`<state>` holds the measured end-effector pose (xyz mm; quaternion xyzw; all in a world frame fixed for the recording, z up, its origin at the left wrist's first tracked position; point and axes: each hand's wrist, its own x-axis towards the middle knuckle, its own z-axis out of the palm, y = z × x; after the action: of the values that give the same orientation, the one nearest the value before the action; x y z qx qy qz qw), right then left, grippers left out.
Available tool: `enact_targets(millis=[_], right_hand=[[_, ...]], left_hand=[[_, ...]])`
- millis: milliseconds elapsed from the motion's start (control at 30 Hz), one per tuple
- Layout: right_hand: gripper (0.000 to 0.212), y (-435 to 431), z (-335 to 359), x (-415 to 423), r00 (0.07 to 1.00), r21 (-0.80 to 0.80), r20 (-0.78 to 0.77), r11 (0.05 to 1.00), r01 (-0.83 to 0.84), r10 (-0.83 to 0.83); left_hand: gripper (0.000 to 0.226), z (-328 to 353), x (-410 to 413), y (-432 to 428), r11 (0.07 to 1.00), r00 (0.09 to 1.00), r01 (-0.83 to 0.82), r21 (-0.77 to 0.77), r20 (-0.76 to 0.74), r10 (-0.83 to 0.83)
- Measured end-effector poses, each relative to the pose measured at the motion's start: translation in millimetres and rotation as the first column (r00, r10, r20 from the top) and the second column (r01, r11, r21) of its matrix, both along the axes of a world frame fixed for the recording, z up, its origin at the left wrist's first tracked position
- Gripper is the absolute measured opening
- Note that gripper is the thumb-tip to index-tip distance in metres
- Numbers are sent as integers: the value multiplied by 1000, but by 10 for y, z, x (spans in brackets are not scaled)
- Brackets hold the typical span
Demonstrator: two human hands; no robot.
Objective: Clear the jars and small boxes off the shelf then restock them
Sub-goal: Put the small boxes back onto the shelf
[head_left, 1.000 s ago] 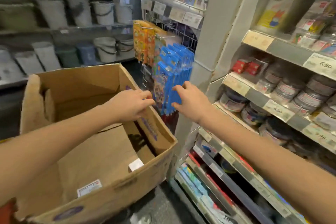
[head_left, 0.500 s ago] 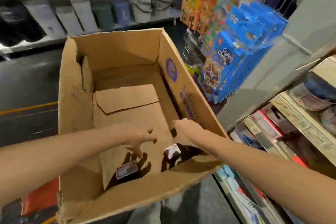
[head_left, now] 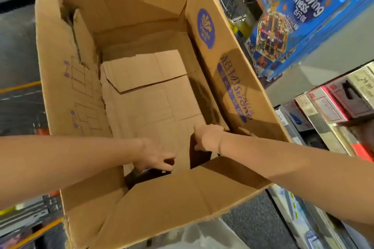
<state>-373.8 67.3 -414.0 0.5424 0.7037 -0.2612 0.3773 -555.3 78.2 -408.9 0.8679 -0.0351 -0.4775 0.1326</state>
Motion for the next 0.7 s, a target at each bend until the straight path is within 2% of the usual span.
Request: enact_targets(millis=[133, 233, 433, 500, 567, 700], right_hand=[[56, -26, -172, -6, 1000, 14, 14, 1000, 8, -8], [58, 5, -223, -1, 994, 41, -39, 993, 108, -107], [42, 148, 35, -11, 995, 71, -46, 993, 94, -91], [38, 183, 157, -13, 992, 117, -101, 989, 88, -76], [37, 193, 358, 5, 980, 177, -186, 979, 99, -66], [37, 225, 891, 9, 944, 264, -324, 953, 151, -60]], left_hand=[[66, -88, -63, -16, 1000, 999, 17, -15, 42, -17], [66, -141, -73, 29, 999, 998, 37, -36, 51, -36], [62, -128, -71, 33, 998, 994, 64, 7, 87, -65], [58, -81, -32, 64, 999, 996, 24, 42, 82, -27], [64, -12, 5, 129, 992, 995, -73, 103, 72, 66], [68, 258, 87, 364, 919, 948, -312, 241, 142, 285]])
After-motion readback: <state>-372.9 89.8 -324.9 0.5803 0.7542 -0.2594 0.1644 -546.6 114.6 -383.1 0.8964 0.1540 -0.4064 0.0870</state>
